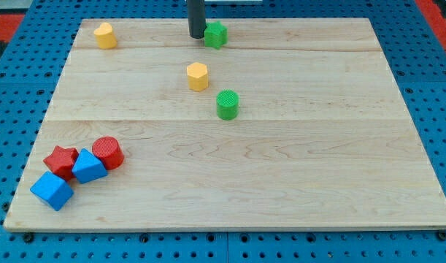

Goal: Slide green circle towards top center

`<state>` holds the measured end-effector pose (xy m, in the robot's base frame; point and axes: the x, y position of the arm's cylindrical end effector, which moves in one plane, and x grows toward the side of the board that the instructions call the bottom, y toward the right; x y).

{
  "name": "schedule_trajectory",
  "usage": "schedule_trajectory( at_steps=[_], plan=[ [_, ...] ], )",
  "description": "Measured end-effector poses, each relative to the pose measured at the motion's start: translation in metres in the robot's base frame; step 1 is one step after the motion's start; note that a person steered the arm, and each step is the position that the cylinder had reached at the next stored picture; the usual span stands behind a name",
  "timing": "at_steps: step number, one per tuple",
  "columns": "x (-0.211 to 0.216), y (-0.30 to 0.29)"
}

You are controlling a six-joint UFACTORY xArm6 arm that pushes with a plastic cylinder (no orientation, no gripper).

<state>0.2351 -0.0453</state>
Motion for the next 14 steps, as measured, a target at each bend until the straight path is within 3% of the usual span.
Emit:
schedule_trajectory(
  at_steps=[5, 6, 7, 8, 9, 10, 11, 12, 13, 14],
  plan=[
    [-0.002, -0.028],
    [0.004, -0.082],
    [0.043, -0.105],
    [0.142, -0.103],
    [0.228, -0.015],
    [0.212, 0.068],
    [0.168, 0.084],
    [0.221, 0.072],
    [0.189, 0.01],
    [0.175, 0.086]
  ],
)
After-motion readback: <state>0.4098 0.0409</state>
